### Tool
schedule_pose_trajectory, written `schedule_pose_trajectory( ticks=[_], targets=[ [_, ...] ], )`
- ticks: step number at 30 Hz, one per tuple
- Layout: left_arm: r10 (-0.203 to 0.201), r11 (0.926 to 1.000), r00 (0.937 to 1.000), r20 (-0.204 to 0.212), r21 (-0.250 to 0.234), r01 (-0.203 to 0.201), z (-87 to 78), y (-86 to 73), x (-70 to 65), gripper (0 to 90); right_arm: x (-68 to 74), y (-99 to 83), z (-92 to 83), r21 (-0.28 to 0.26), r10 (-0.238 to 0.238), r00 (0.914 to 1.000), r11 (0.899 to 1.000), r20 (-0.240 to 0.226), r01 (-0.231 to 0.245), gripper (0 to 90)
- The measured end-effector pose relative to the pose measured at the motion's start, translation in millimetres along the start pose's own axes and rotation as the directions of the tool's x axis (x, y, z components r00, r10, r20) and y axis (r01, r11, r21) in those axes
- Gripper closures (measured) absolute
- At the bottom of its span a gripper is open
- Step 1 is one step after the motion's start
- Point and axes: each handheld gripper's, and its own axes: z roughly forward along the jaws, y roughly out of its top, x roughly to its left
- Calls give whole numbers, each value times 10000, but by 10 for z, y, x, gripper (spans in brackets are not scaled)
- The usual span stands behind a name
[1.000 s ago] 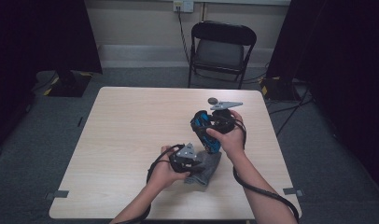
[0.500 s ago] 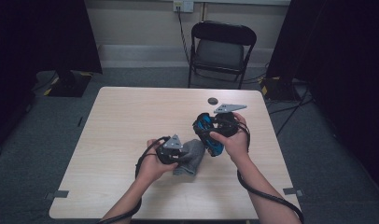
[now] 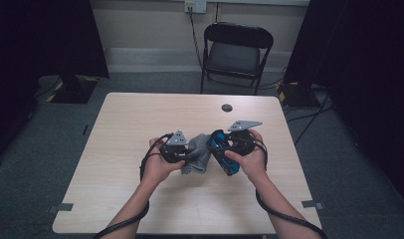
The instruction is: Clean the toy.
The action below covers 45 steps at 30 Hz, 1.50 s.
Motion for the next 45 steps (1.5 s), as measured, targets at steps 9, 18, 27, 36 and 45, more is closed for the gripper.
schedule_pose_trajectory(
  ticks=[9, 18, 27, 36, 45],
  targets=[
    [72, 9999, 9999, 104, -126, -71, 52, 107, 15, 752, 3, -92, -41, 32, -41, 9999, 10000, 144, 41, 255],
    [262, 9996, 9987, 429, -123, -256, 181, 183, -85, 752, 24, -148, -41, 164, -300, 9987, 9994, 412, 293, 255],
    [221, 9997, 9983, 545, -116, -215, 229, 193, -106, 753, 21, -109, -43, 214, -398, 9976, 9990, 571, 387, 255],
    [-174, 9998, 9985, 528, -115, 180, 234, 158, -112, 754, 25, -56, 14, 255, -384, 9977, 9990, 557, 371, 255],
    [-60, 9999, 9984, 569, -91, 65, 252, 126, -164, 754, 67, 42, 74, 63, -325, 9989, 9995, 339, 323, 255]
  ],
)
